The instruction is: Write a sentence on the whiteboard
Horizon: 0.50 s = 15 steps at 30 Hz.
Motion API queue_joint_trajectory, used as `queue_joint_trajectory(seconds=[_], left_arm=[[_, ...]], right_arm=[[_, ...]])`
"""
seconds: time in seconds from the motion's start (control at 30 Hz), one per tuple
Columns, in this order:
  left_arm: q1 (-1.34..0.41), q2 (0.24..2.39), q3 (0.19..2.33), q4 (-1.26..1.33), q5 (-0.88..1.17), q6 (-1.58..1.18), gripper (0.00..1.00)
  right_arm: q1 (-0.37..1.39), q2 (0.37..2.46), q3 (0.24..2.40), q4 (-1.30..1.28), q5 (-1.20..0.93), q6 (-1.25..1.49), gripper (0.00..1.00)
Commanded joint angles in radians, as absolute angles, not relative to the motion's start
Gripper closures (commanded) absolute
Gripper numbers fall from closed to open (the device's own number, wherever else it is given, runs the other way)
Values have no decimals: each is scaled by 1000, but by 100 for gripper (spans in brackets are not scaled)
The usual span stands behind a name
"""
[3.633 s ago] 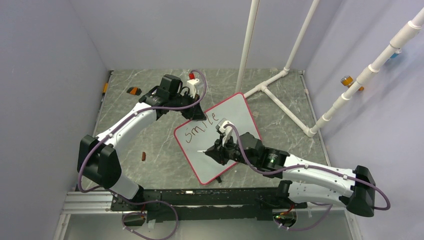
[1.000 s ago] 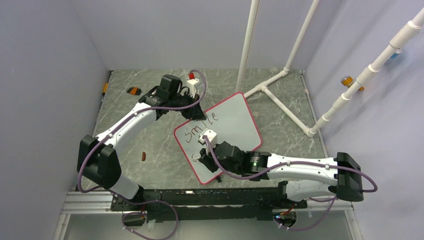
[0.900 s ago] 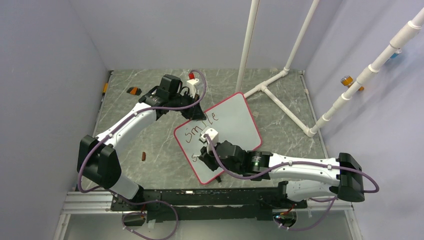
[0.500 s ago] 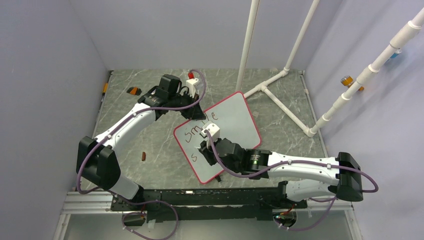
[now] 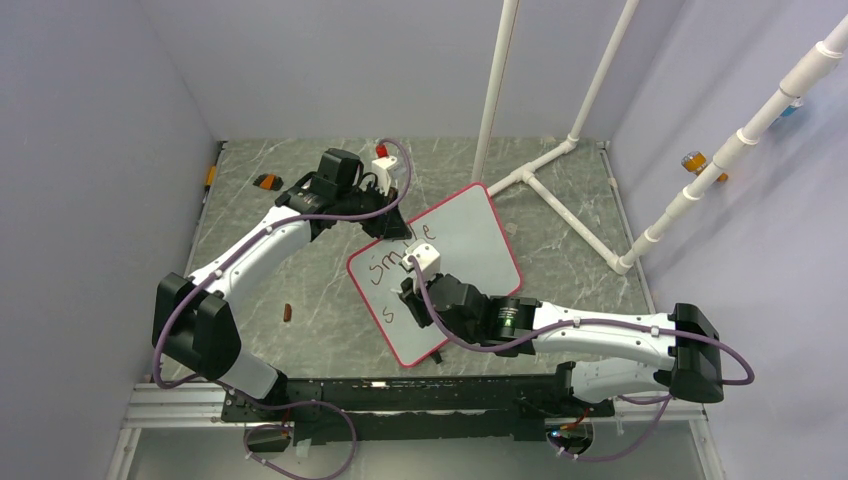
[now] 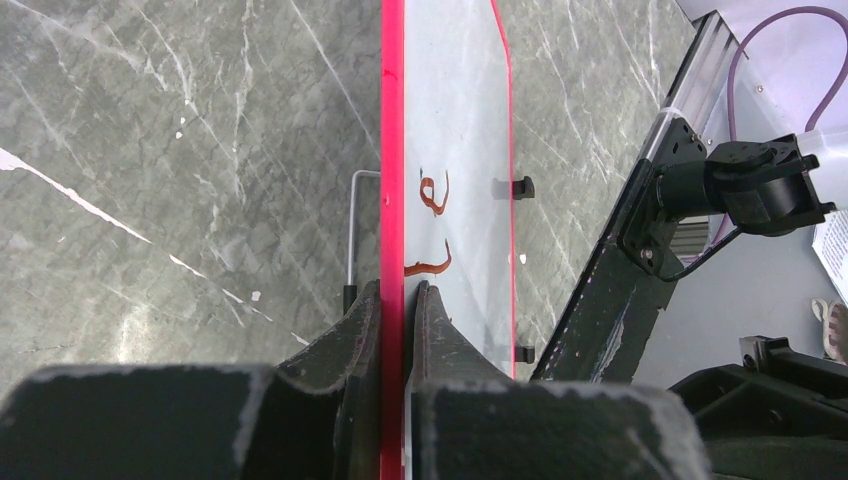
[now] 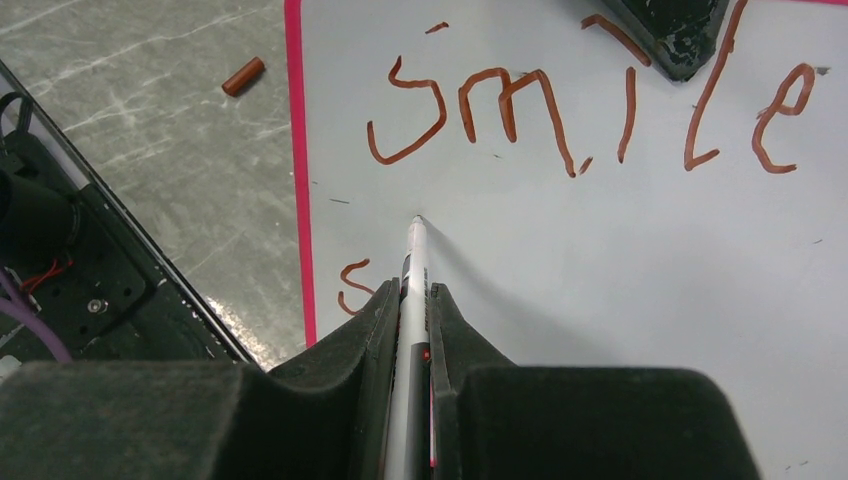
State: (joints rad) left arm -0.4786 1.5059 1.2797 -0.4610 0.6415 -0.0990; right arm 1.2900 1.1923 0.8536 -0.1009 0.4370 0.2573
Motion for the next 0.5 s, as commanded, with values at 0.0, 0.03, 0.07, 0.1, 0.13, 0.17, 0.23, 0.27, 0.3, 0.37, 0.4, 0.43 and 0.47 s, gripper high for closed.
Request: queue_joint_trajectory(seconds=[0.0, 0.03, 0.07, 0.1, 0.13, 0.17, 0.23, 0.27, 0.3, 0.37, 0.4, 0.43, 0.47], left_arm=[[-463, 1465, 1282, -404, 523, -28, 100], [-463, 1465, 1282, -402, 523, -28, 100], [-463, 1465, 1282, -403, 522, -29, 100], [-462, 1464, 1282, -403, 523, -30, 100], [-463, 1465, 1282, -403, 522, -30, 100], [-462, 1463, 1282, -402, 523, -31, 100], [-463, 1465, 1285, -404, 522, -31, 100], [-463, 1464, 1285, -404, 523, -32, 100], [-462, 1462, 1283, -403, 522, -31, 100], [-462, 1462, 1282, -403, 521, -32, 100], [-462, 1462, 1283, -402, 522, -33, 100], [-462, 1463, 1284, -401, 524, -34, 100], [-463, 1463, 1285, -401, 524, -33, 100]], right_arm=[[1286, 1171, 840, -107, 438, 284, 100], [1288, 1166, 833, -112, 435, 290, 100], [1287, 1161, 827, -117, 433, 295, 100], [1287, 1155, 821, -124, 430, 299, 100], [1287, 1151, 816, -134, 427, 304, 100], [1288, 1146, 811, -141, 425, 308, 100], [1289, 1136, 799, -158, 416, 318, 100], [1287, 1130, 794, -166, 405, 321, 100], [1288, 1122, 787, -172, 395, 324, 100], [1289, 1113, 775, -182, 373, 332, 100], [1288, 1109, 771, -186, 363, 333, 100], [1290, 1108, 768, -188, 355, 335, 100], [1289, 1108, 766, -190, 351, 337, 100]])
